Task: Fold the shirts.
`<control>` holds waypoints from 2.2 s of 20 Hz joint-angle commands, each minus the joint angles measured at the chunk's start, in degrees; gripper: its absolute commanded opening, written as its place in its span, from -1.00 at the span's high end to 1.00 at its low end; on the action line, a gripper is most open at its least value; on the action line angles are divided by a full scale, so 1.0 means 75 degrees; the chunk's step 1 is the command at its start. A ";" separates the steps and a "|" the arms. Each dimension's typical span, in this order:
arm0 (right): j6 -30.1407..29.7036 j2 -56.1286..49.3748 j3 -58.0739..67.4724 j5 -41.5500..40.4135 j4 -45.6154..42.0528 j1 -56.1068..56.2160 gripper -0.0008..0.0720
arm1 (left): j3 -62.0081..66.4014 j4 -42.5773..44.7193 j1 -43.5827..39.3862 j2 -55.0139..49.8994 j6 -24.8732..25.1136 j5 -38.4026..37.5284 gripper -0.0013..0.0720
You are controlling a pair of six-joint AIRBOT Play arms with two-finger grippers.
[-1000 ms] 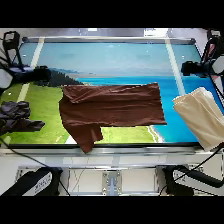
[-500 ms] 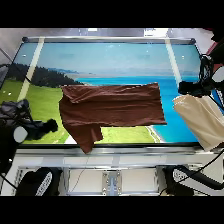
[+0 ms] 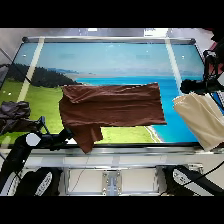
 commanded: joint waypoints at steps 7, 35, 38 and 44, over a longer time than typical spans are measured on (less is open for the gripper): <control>-0.0032 0.0388 -0.0006 -0.0055 -0.0079 -0.0003 -0.35 | -0.0067 -0.1399 0.0003 -0.1416 0.1081 0.0833 -0.48; -0.1137 -0.0245 -0.6560 -0.3235 0.6575 -0.2311 0.36 | -0.0006 -0.2812 0.0003 -0.1463 0.2632 0.1119 0.92; -0.2410 -0.0192 -0.6548 -0.2888 0.7475 -0.2323 0.89 | 0.0175 -0.2804 0.0003 -0.1460 0.2806 0.1148 0.92; -0.1749 0.1411 -0.5383 -0.1396 0.6187 -0.2337 0.89 | 0.2104 -0.1014 0.0006 -0.0775 0.2524 -0.0746 0.92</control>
